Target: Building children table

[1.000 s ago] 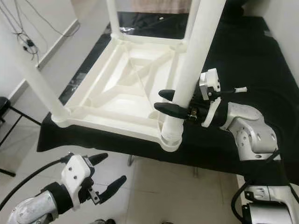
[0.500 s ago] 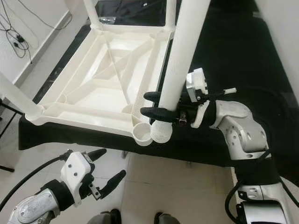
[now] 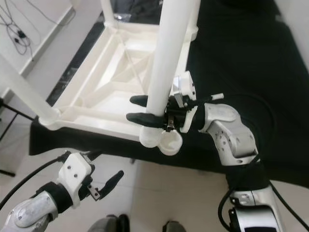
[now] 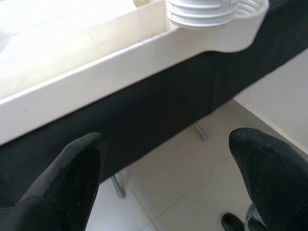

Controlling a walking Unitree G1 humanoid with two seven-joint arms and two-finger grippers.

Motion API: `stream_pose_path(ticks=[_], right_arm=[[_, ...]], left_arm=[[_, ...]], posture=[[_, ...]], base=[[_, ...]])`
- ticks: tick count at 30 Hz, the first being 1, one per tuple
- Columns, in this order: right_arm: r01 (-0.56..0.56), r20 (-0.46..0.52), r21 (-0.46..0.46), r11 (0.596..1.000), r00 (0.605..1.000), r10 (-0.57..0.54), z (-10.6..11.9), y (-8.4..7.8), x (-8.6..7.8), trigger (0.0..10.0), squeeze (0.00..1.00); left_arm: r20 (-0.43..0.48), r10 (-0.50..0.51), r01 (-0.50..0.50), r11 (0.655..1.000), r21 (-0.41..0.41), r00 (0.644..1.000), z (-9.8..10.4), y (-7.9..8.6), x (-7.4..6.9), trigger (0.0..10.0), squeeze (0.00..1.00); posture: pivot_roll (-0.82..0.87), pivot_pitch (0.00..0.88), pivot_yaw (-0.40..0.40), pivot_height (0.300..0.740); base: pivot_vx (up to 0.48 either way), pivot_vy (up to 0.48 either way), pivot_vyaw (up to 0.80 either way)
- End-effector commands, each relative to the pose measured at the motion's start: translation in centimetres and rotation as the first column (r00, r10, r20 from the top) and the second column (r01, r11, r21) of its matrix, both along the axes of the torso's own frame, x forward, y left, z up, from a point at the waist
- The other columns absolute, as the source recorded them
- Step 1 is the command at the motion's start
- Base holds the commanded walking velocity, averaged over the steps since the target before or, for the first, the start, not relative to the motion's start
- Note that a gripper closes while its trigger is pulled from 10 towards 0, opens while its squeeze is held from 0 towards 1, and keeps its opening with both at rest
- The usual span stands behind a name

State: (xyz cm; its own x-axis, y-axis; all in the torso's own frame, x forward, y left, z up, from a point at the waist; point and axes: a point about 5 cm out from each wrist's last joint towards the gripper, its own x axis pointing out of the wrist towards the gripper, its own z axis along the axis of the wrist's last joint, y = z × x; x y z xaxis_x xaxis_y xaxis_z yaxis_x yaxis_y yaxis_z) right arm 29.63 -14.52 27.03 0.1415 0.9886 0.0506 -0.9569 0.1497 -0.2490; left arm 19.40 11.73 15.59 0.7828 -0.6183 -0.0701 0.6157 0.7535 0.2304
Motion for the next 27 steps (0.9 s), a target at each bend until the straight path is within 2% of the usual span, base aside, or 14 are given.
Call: stream_pose_path(ticks=[1,6,16,27], right_arm=[[-0.045,0.028,-0.031,0.999,0.999,0.046,0.0,0.4,-0.7,10.0,0.00],[-0.035,0.030,-0.056,0.998,0.999,0.037,-0.5,0.4,-0.6,10.0,0.00],[0.083,0.051,-0.107,0.991,0.996,-0.078,-0.2,-2.6,0.5,10.0,0.00],[0.167,0.069,-0.097,0.981,0.984,-0.161,0.7,-4.8,1.2,10.0,0.00]], left_arm=[[-0.017,-0.013,0.013,0.999,0.034,1.000,-0.6,0.0,-0.3,10.0,0.00],[-0.014,-0.027,0.028,0.999,0.040,1.000,-0.5,-0.1,-0.4,10.0,0.00],[-0.020,-0.110,0.111,0.993,0.044,0.994,-0.5,-0.3,-1.0,10.0,0.00],[-0.013,-0.123,0.123,0.992,0.033,0.992,-0.4,-0.3,-1.1,10.0,0.00]], posture=[[0.02,0.263,0.049,0.740],[0.02,0.264,0.051,0.740],[0.03,0.274,0.059,0.740],[0.03,0.287,0.064,0.740]], base=[[0.000,0.000,0.00],[0.000,0.000,0.00],[0.000,0.000,0.00],[0.000,0.000,0.00]])
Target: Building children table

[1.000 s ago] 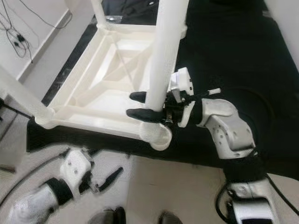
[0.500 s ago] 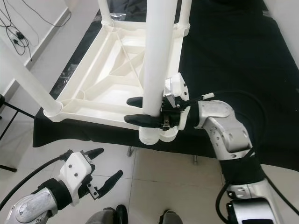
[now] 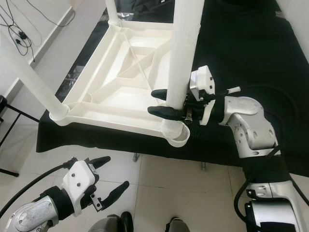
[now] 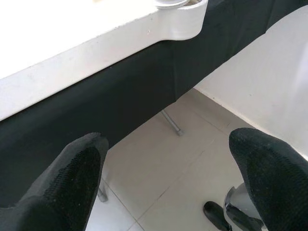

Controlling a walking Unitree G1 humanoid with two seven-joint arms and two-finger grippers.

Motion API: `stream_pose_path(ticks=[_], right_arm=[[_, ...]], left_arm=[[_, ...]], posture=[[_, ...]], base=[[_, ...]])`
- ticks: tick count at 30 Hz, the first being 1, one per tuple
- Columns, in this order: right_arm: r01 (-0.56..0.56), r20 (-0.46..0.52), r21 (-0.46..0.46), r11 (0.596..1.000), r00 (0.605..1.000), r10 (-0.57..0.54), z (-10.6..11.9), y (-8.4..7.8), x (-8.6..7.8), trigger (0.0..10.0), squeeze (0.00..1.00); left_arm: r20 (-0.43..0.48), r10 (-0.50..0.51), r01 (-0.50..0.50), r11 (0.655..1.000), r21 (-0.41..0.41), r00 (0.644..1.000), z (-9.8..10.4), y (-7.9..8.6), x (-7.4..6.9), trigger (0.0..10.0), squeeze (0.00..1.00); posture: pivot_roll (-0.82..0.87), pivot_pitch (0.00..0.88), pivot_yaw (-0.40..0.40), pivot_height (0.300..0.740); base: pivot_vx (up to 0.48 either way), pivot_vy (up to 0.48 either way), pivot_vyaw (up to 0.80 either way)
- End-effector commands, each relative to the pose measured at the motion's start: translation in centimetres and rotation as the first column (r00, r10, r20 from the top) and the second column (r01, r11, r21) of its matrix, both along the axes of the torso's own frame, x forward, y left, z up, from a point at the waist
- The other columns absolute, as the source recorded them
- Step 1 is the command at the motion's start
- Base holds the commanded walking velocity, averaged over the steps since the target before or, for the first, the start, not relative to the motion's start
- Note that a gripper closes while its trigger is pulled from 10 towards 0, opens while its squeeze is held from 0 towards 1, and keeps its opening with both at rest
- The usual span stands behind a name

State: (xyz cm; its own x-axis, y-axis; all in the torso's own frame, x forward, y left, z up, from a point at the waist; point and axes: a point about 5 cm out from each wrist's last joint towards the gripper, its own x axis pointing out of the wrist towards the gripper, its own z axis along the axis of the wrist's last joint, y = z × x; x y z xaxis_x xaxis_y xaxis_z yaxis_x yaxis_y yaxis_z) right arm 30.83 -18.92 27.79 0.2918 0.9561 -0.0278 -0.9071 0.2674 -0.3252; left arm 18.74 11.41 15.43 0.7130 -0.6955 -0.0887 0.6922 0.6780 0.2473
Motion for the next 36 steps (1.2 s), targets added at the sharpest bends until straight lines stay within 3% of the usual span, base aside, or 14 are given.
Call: stream_pose_path(ticks=[1,7,9,17,19,24,36], right_arm=[[0.014,-0.001,-0.003,1.000,1.000,-0.014,0.2,-1.0,-0.1,10.0,0.00],[-0.022,-0.016,0.016,1.000,1.000,0.023,0.6,-1.7,-1.1,10.0,0.00],[-0.056,-0.041,0.011,0.998,0.998,0.057,-0.1,-1.4,-1.9,10.0,0.00],[-0.075,-0.068,0.012,0.997,0.995,0.076,-1.3,-1.0,-2.6,10.0,0.00],[-0.087,-0.071,0.014,0.996,0.994,0.088,-1.7,-0.2,-2.8,10.0,0.00],[-0.057,-0.053,0.008,0.998,0.997,0.057,-1.9,0.4,-2.1,10.0,0.00],[-0.007,-0.043,-0.002,1.000,0.999,0.006,-1.3,-1.0,-1.6,10.0,0.00]], left_arm=[[-0.009,-0.017,0.017,1.000,0.006,1.000,-0.2,0.0,-0.4,10.0,0.00],[-0.007,-0.018,0.018,1.000,0.002,1.000,-0.1,0.1,-0.4,10.0,0.00],[-0.005,-0.023,0.023,1.000,0.002,1.000,-0.1,0.1,-0.4,10.0,0.00],[-0.001,-0.029,0.029,1.000,0.002,1.000,0.0,0.2,-0.4,10.0,0.00],[0.000,-0.031,0.031,1.000,0.002,1.000,0.0,0.3,-0.4,10.0,0.00],[0.002,-0.030,0.030,1.000,0.001,1.000,0.1,0.2,-0.5,10.0,0.00],[0.005,-0.026,0.026,1.000,-0.005,1.000,0.1,0.1,-0.7,10.0,0.00]], posture=[[0.03,0.290,0.064,0.740],[0.03,0.295,0.066,0.740],[0.03,0.297,0.071,0.740],[0.03,0.299,0.076,0.740],[0.03,0.300,0.077,0.740],[0.04,0.301,0.070,0.740],[0.03,0.306,0.062,0.740]], base=[[0.000,0.000,0.00],[0.000,0.000,0.00],[0.000,0.000,0.00],[0.000,0.000,0.00],[0.000,0.000,0.00],[0.000,0.000,0.00],[0.000,0.000,0.00]])
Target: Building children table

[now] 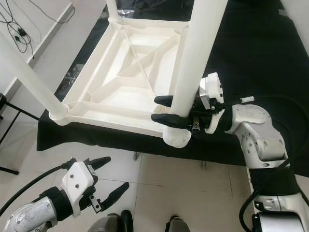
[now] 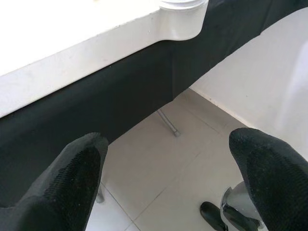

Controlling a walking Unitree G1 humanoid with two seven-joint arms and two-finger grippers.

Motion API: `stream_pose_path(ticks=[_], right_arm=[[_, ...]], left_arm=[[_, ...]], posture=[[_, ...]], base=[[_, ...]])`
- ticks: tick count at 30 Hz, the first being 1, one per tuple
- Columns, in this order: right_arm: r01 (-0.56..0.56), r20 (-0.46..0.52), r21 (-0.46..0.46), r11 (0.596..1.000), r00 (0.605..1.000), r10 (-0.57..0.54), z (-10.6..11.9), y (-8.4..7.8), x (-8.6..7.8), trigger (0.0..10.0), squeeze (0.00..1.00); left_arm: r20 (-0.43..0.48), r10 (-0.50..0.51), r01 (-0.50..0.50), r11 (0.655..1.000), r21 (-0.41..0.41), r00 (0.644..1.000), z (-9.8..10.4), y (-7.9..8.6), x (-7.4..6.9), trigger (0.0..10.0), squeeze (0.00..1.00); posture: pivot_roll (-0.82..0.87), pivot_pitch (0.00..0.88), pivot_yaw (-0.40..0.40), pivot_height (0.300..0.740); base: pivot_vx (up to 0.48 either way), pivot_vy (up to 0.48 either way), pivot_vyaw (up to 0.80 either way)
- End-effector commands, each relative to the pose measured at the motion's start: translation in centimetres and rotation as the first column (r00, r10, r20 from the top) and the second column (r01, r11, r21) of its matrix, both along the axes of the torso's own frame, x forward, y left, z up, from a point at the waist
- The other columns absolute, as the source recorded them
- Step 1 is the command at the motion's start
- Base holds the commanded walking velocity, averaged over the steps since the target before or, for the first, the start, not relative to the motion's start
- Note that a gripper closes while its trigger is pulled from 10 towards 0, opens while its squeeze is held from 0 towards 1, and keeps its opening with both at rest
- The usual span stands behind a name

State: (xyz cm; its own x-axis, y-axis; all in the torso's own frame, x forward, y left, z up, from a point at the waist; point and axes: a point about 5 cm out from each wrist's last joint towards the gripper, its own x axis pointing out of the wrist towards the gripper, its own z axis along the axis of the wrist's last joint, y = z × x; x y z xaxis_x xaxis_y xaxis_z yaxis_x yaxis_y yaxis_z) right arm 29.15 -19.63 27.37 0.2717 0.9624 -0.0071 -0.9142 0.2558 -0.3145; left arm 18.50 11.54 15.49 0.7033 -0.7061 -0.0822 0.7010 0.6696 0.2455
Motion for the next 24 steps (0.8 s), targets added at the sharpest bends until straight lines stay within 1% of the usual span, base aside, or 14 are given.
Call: stream_pose_path(ticks=[1,6,17,21,24], right_arm=[[0.014,-0.036,-0.026,1.000,0.999,-0.015,-0.8,-0.4,0.0,10.0,0.00],[0.022,-0.028,-0.026,0.999,0.999,-0.023,-0.7,-0.5,0.1,10.0,0.00],[0.057,-0.019,-0.043,0.997,0.998,-0.058,-0.5,-1.7,0.1,10.0,0.00],[0.052,-0.022,-0.047,0.998,0.998,-0.053,-0.4,-1.8,-0.1,10.0,0.00],[0.028,-0.032,-0.053,0.998,0.999,-0.030,-0.5,-1.7,-0.4,10.0,0.00]], left_arm=[[0.002,-0.011,0.011,1.000,0.001,1.000,0.1,0.0,-0.5,10.0,0.00],[0.002,-0.011,0.011,1.000,0.001,1.000,0.1,0.0,-0.5,10.0,0.00],[0.004,-0.011,0.011,1.000,0.001,1.000,0.1,0.0,-0.6,10.0,0.00],[0.004,-0.011,0.011,1.000,0.002,1.000,0.2,0.0,-0.5,10.0,0.00],[0.003,-0.012,0.012,1.000,0.001,1.000,0.2,0.0,-0.5,10.0,0.00]], posture=[[0.03,0.306,0.062,0.740],[0.04,0.308,0.064,0.740],[0.04,0.309,0.064,0.740],[0.04,0.309,0.065,0.740],[0.04,0.309,0.065,0.740]], base=[[0.000,0.000,0.00],[0.000,0.000,0.00],[0.000,0.000,0.00],[0.000,0.000,0.00],[0.000,0.000,0.00]])
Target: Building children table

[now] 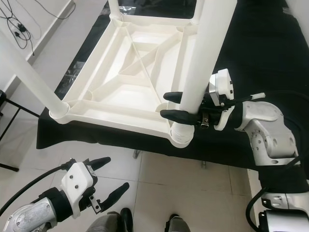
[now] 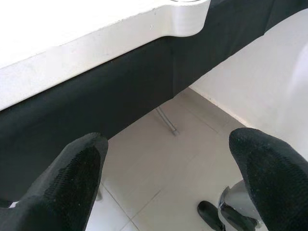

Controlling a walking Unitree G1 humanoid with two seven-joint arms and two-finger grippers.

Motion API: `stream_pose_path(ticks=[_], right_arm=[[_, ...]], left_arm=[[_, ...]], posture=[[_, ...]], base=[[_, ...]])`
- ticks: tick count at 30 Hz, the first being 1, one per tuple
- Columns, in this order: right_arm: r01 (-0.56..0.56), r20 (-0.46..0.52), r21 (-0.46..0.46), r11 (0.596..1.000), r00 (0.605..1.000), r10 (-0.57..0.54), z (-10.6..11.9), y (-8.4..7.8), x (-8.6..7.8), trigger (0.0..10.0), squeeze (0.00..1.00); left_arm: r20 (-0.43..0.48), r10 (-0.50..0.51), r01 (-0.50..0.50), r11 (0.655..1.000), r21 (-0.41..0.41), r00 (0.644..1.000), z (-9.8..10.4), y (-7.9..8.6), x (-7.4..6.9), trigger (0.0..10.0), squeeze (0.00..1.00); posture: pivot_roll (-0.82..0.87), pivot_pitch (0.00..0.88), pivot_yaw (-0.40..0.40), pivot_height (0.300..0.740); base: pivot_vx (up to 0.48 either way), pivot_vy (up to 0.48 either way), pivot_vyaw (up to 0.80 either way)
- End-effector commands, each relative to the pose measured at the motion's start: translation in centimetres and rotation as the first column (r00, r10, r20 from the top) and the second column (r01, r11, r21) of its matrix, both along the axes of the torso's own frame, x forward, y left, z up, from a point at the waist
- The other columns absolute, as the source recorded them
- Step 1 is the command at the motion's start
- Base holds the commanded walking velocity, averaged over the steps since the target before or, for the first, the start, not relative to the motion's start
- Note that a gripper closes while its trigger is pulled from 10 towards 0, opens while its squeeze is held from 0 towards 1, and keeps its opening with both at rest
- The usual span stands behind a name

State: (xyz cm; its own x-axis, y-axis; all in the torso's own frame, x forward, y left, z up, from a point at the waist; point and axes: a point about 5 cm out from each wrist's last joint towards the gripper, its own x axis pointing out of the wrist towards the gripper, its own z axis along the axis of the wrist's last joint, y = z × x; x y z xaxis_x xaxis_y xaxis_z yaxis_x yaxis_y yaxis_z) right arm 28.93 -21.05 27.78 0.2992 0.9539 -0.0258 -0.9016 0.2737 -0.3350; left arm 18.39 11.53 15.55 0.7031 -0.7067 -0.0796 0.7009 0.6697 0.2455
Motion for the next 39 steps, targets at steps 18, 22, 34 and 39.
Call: stream_pose_path(ticks=[18,22,34,39], right_arm=[[-0.002,-0.055,-0.096,0.995,0.998,-0.004,-3.4,3.5,-0.2,10.0,0.00],[0.065,-0.053,-0.091,0.994,0.996,-0.070,-3.5,3.5,0.2,10.0,0.00],[0.278,-0.067,-0.038,0.960,0.958,-0.280,-3.2,2.3,1.6,10.0,0.00],[0.321,-0.078,-0.001,0.947,0.944,-0.320,-2.9,2.0,2.0,10.0,0.00]], left_arm=[[0.005,-0.009,0.009,1.000,0.002,1.000,0.1,0.0,-0.4,10.0,0.00],[0.004,-0.010,0.010,1.000,0.001,1.000,0.1,0.0,-0.4,10.0,0.00],[0.004,-0.007,0.007,1.000,-0.002,1.000,0.0,-0.1,-0.4,10.0,0.00],[0.004,-0.007,0.007,1.000,-0.001,1.000,0.0,-0.1,-0.4,10.0,0.00]], posture=[[0.03,0.309,0.064,0.740],[0.03,0.307,0.062,0.740],[0.02,0.303,0.059,0.740],[0.02,0.303,0.059,0.740]], base=[[0.000,0.000,0.00],[0.000,0.000,0.00],[0.000,0.000,0.00],[0.000,0.000,0.00]])
